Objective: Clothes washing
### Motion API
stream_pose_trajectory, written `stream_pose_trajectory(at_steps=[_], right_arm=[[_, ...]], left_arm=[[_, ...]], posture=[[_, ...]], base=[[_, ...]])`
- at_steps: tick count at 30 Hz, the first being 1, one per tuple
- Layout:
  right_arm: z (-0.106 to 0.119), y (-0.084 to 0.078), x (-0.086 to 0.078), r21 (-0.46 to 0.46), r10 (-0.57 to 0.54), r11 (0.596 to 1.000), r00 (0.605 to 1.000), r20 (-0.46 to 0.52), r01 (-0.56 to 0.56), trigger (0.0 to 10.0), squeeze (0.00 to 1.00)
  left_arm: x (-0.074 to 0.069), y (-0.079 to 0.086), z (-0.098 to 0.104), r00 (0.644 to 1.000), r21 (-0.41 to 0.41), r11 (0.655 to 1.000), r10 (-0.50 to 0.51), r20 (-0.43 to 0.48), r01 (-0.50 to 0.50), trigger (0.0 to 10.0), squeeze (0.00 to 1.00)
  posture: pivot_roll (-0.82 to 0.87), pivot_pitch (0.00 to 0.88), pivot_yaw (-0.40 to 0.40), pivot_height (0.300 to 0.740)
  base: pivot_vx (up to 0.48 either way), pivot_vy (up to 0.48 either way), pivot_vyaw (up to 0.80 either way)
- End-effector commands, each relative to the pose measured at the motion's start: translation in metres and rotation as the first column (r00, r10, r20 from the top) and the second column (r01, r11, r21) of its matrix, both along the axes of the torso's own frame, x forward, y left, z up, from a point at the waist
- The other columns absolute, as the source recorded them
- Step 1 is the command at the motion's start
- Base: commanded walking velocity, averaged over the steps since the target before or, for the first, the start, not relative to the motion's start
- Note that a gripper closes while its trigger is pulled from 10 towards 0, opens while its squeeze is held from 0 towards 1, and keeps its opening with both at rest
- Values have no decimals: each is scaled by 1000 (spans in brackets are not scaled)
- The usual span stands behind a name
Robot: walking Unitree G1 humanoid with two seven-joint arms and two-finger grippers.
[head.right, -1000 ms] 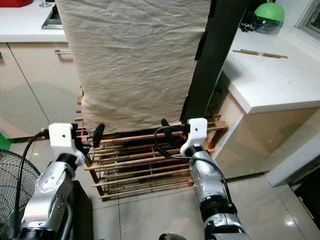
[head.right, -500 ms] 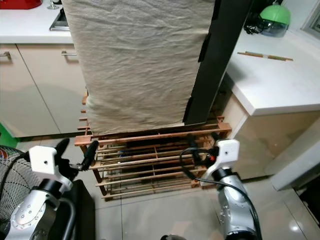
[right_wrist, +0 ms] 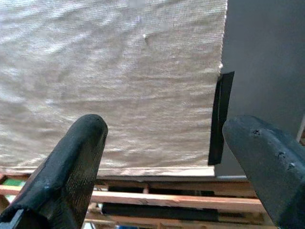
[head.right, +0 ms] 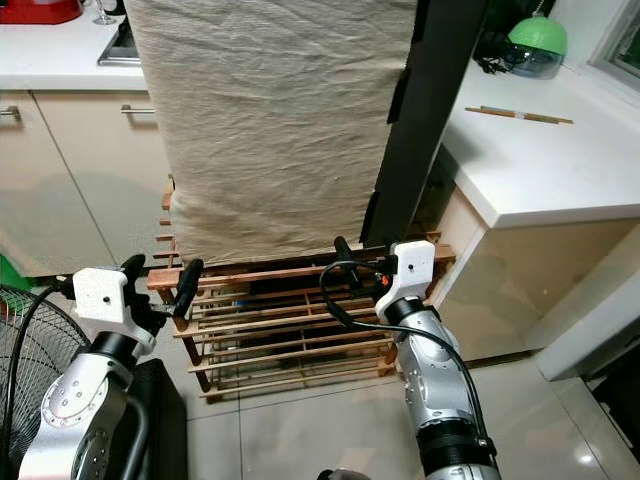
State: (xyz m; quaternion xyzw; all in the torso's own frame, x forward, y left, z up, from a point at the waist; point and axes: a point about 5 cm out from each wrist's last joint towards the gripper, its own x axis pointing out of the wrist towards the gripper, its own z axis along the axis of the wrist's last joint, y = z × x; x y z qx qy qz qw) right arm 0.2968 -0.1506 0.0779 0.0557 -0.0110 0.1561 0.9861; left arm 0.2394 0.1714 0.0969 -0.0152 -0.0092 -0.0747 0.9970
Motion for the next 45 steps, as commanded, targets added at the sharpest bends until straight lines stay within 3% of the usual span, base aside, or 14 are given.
stream_pose_trajectory(at_steps=[1, 3, 4, 7, 17, 30, 36, 40, 45], right_arm=[[1, -1, 3, -22, -7, 1000, 1000, -3, 7, 10000, 0], [3, 1, 4, -24, 3, 1000, 1000, 18, -3, 10000, 0], [1, 3, 5, -76, 16, 997, 1000, 8, -15, 10000, 0], [1, 5, 8, -41, 14, 999, 1000, -6, -14, 10000, 0], [1, 7, 8, -60, 13, 998, 1000, 6, -12, 10000, 0], [-3, 9, 8, -90, 11, 996, 1000, -7, -12, 10000, 0], [-2, 11, 10, -81, 10, 997, 1000, -13, -11, 10000, 0], [1, 11, 14, -78, -1, 997, 1000, -13, 0, 10000, 0], [1, 12, 14, -63, -1, 998, 1000, -22, -1, 10000, 0]], left_arm=[[6, -5, 2, 1000, 13, 1000, -15, 14, 14, 10000, 0], [8, -5, 3, 1000, 20, 1000, -17, 16, 17, 10000, 0], [10, -5, 3, 1000, 31, 999, -20, 18, 20, 10000, 0], [13, -6, 4, 999, 44, 999, -29, 23, 28, 10000, 0], [17, -12, 6, 997, 85, 995, -62, 36, 59, 10000, 0], [21, -17, 7, 997, 81, 995, -61, 42, 57, 10000, 0], [24, -14, 6, 999, 61, 998, -37, 34, 35, 10000, 0], [26, -6, 1, 999, -16, 999, 33, -13, -33, 10000, 0], [26, -8, 1, 1000, -18, 999, 27, -11, -28, 10000, 0]], posture=[[-38, 0, -42, 740], [-38, 0, -42, 740], [-38, 0, -42, 740], [-41, 0, -36, 740], [-46, 0, -26, 740], [-51, 0, -24, 740], [-51, 0, -24, 740], [-56, 0, -24, 740], [-54, 0, -26, 740]], base=[[0, 0, 0], [0, 0, 0], [0, 0, 0], [0, 0, -800], [0, 0, -794], [0, 0, 0], [0, 0, 0], [0, 0, 0], [0, 0, 0]])
